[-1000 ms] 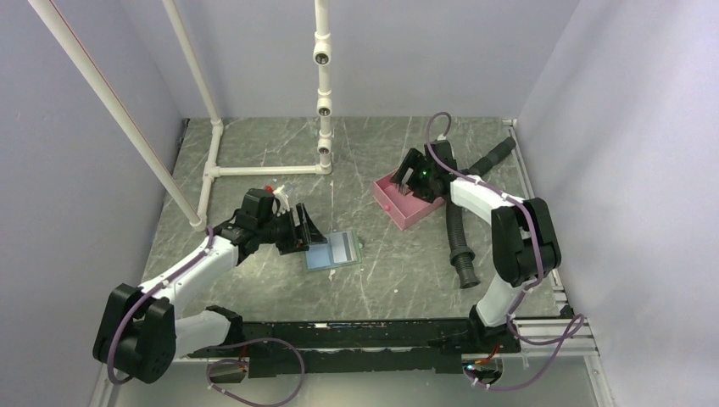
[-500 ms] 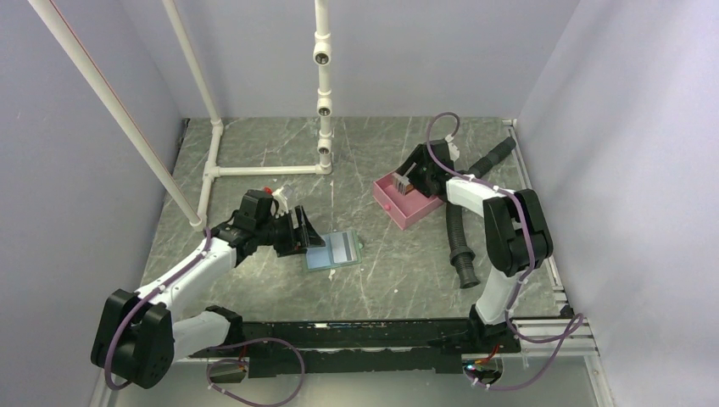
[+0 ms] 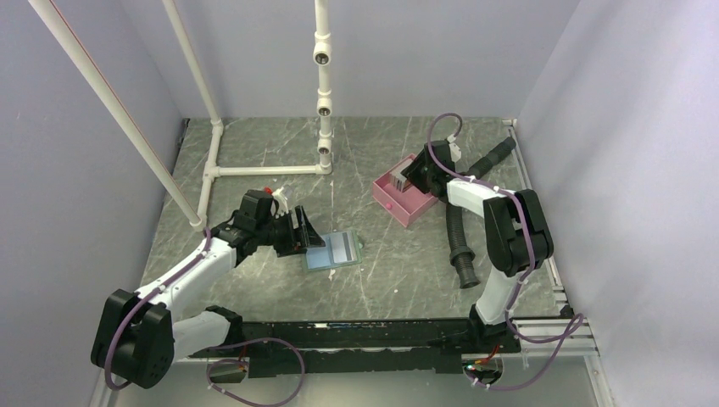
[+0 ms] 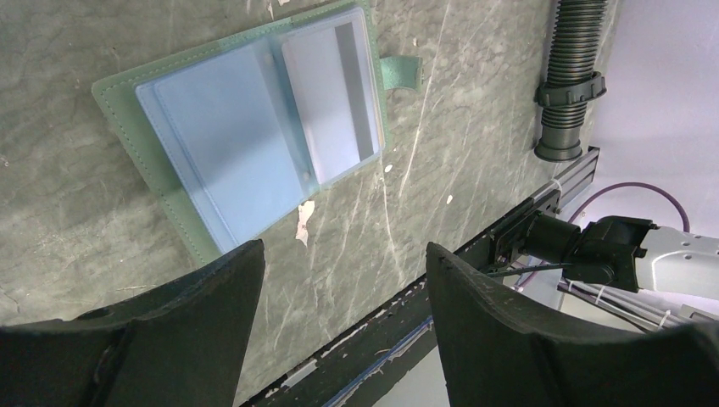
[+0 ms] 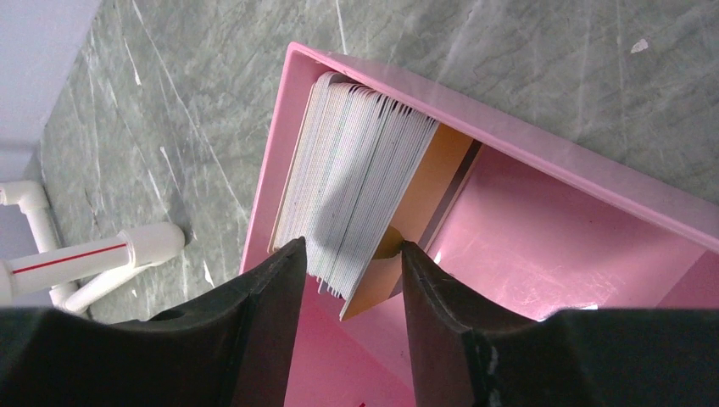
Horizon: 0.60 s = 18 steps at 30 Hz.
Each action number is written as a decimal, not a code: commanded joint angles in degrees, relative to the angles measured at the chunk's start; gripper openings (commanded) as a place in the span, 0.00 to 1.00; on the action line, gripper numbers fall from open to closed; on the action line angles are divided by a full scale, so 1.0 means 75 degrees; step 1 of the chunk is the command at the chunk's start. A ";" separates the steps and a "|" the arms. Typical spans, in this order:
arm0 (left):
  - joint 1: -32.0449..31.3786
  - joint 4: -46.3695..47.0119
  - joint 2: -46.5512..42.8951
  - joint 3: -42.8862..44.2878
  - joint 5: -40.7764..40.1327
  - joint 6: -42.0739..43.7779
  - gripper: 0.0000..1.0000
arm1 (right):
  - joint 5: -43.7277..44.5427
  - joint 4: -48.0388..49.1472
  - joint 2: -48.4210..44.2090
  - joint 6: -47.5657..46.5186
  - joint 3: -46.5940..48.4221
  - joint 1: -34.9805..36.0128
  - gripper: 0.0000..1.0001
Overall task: Put the credit cards into the card holder
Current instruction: Pick up the credit card from the storage box.
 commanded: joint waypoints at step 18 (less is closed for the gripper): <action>0.0018 0.0200 -0.0163 0.0088 0.0076 0.0053 0.75 | 0.0140 0.0451 -0.0581 0.0130 0.0041 -0.0026 0.24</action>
